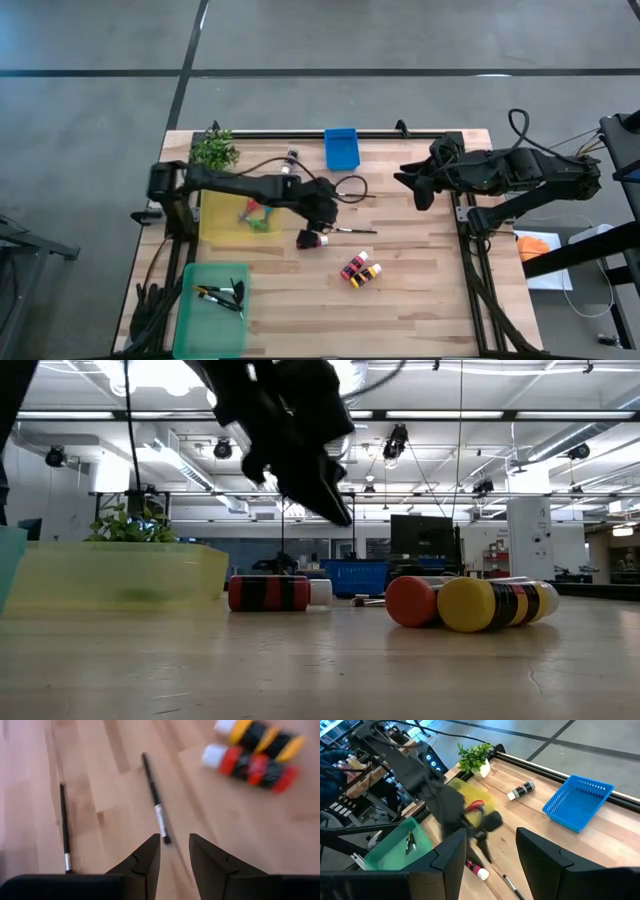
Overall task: Pick & Place Paint Supplies
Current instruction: Put the eyeshadow brush into the blue bin
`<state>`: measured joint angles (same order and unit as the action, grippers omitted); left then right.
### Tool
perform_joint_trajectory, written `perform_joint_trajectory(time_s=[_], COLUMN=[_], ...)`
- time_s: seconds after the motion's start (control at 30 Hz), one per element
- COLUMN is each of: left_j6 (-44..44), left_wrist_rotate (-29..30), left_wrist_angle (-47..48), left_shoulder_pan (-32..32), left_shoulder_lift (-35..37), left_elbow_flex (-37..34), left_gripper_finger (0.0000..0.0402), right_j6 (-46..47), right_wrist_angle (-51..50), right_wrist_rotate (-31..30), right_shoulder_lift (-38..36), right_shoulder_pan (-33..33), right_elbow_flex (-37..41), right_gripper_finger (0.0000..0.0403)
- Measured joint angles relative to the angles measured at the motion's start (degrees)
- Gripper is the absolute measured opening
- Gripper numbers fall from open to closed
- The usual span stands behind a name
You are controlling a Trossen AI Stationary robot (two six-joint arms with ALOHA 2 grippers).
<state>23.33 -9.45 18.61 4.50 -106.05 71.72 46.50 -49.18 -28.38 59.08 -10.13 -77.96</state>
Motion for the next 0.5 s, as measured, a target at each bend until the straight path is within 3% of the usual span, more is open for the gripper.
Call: perform_joint_trajectory(time_s=[0.23, 0.5], left_j6=[-4.6, -7.5], left_wrist_rotate=[0.9, 2.4], left_wrist_angle=[-5.8, -8.4], left_shoulder_pan=[0.4, 0.4], left_shoulder_lift=[-6.9, -8.6], left_elbow_flex=[0.0, -0.3], left_gripper_finger=[0.0112, 0.0112], right_j6=[0.9, 1.6], right_wrist_angle=[0.1, 0.2], right_wrist_rotate=[1.0, 1.4], right_shoulder_lift=[0.0, -0.1], right_shoulder_pan=[0.0, 0.0], right_elbow_flex=[1.5, 2.1], right_gripper_finger=[0.0171, 0.0171])
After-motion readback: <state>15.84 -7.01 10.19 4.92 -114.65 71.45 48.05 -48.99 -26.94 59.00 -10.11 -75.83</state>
